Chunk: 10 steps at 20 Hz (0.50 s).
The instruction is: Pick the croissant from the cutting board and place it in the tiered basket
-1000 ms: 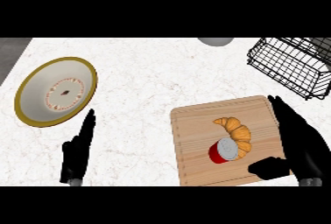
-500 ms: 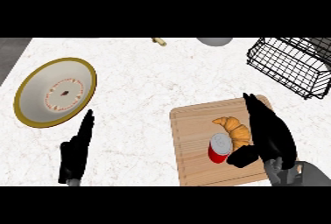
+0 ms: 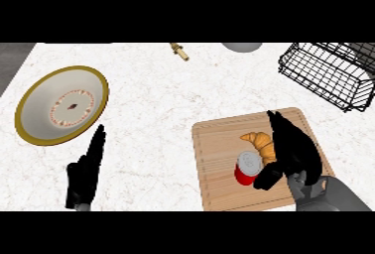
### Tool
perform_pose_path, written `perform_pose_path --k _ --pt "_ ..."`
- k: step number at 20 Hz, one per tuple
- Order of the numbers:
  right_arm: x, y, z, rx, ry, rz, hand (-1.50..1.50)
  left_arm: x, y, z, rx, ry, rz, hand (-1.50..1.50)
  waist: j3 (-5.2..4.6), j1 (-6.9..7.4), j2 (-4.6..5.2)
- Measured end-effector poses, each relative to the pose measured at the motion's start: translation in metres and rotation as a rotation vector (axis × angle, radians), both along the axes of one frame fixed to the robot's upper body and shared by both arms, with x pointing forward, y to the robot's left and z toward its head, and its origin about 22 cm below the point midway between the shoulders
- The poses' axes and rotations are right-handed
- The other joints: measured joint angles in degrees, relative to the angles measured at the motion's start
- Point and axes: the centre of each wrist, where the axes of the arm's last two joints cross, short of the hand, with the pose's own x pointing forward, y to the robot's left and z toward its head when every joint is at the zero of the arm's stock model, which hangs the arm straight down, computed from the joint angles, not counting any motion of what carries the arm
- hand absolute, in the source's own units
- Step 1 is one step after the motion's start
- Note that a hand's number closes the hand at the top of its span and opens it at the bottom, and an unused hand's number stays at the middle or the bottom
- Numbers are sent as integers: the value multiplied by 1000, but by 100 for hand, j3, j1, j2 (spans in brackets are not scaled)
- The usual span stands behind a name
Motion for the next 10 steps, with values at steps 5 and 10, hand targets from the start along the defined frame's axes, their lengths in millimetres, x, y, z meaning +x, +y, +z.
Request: perform_pose_path --k 5,10 --pt "11 2 -3 0 36 -5 -150 -2 2 -2 0 -8 -1 0 3 2 0" --pt "15 -1 -11 -10 76 -13 -150 0 4 0 -6 0 5 0 3 -11 -1"
